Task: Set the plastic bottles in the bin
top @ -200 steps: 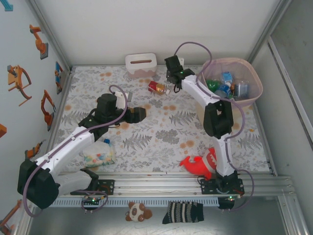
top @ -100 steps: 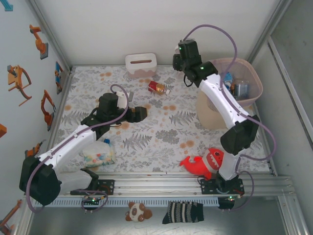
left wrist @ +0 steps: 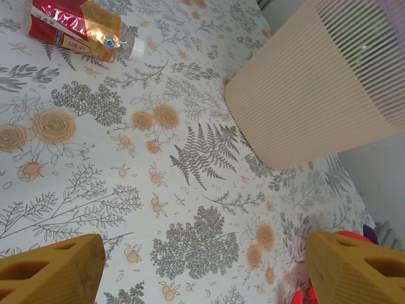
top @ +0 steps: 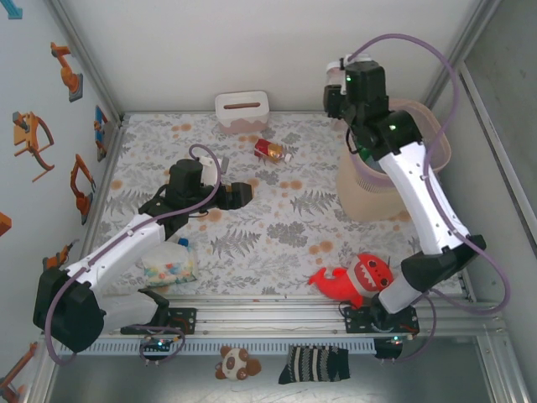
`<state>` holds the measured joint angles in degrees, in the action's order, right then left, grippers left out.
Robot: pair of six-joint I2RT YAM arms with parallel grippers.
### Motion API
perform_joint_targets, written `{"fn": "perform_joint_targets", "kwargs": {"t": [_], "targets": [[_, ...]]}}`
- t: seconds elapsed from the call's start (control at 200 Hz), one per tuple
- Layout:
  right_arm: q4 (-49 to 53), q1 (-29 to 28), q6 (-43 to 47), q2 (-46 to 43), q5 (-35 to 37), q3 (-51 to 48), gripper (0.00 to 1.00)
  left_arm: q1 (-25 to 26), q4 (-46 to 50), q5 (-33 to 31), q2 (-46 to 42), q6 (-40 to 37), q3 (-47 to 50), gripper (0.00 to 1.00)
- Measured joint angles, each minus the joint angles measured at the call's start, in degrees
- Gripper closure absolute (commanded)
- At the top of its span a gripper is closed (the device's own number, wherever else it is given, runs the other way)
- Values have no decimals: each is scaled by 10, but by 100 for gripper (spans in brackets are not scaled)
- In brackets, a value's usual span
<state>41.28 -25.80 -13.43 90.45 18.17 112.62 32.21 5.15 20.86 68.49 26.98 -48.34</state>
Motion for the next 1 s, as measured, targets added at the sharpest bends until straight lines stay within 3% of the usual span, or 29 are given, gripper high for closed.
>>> {"fn": "perform_joint_targets", "kwargs": {"t": [0.285,0.566,0.761,1.001], "targets": [[27,104,-1,-59,-32,-62,58,0,-3,2,0,10,0,18],[50,198,-20,-60,-160,-122,59,0,-13,6,4,19,0,18],[59,235,-37,-33,-269,-143,59,0,-13,6,5,21,0,18],[61,250,-48,-12,-335,-148,59,0,-13,7,10,21,0,18]]}}
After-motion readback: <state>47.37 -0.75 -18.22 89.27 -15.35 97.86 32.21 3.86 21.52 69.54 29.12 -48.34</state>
